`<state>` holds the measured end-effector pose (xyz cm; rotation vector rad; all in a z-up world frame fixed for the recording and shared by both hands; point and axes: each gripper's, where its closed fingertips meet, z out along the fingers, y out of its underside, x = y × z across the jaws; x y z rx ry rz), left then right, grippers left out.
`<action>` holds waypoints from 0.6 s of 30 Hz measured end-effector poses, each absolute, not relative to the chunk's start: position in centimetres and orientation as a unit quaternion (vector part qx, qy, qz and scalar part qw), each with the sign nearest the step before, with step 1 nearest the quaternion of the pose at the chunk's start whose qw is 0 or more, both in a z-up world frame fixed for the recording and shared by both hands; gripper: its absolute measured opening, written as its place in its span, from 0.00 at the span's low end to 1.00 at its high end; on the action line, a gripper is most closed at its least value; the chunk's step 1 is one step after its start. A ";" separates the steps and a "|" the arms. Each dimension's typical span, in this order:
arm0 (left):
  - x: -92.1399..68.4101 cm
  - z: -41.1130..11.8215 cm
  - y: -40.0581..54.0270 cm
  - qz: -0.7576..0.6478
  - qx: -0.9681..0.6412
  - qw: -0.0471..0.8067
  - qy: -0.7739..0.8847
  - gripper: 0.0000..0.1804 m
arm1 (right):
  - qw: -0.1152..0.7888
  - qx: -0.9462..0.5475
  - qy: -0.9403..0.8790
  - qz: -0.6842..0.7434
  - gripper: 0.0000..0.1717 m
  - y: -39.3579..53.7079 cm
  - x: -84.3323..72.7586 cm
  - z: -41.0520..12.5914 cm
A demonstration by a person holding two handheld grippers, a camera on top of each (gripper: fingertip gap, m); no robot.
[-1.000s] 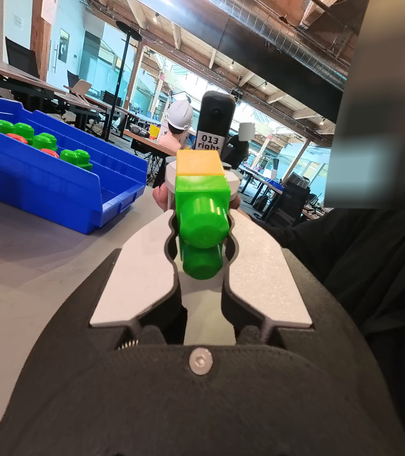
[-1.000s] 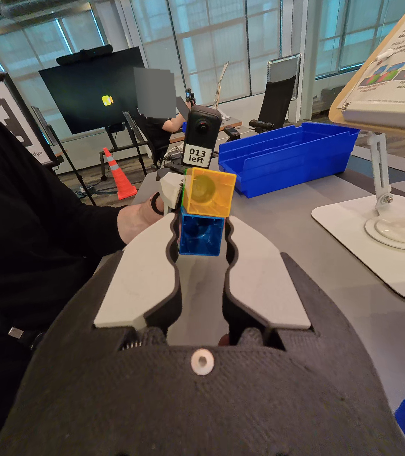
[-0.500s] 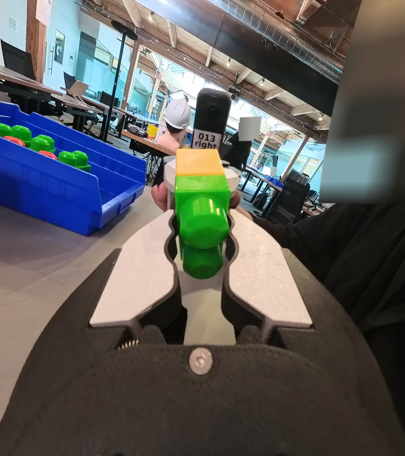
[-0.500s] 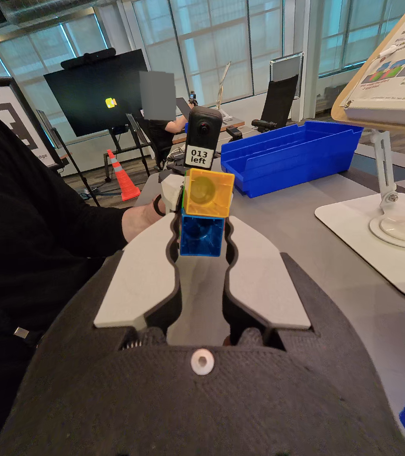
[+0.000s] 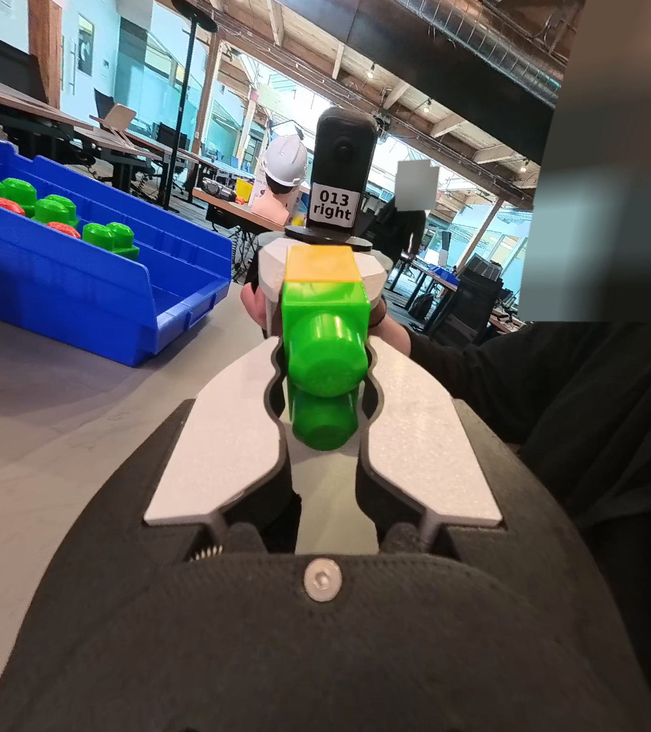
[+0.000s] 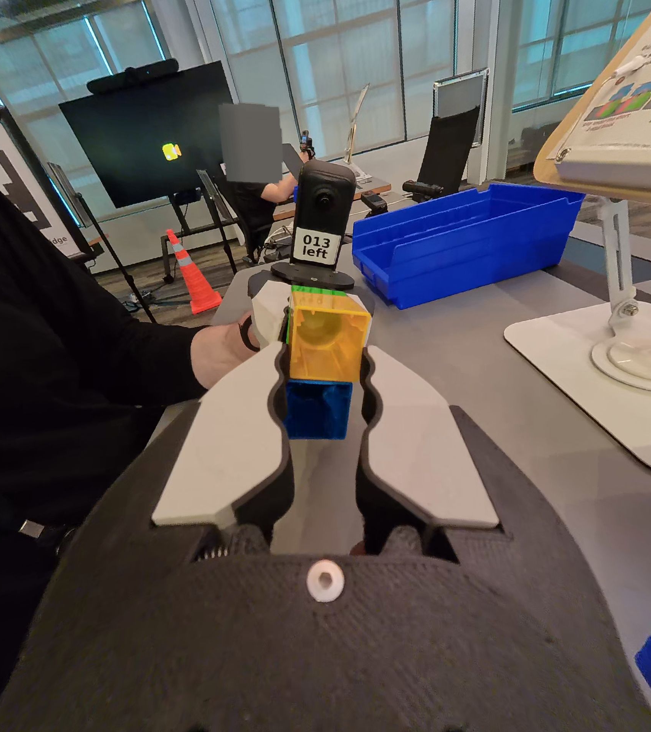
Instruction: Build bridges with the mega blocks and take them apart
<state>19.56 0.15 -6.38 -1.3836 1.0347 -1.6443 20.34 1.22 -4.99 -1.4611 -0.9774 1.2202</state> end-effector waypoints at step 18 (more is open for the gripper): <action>19.4 -5.9 0.6 -0.651 -0.540 0.377 0.378 0.20 | 0.491 -0.602 -0.424 0.465 0.20 1.2 20.2 -5.5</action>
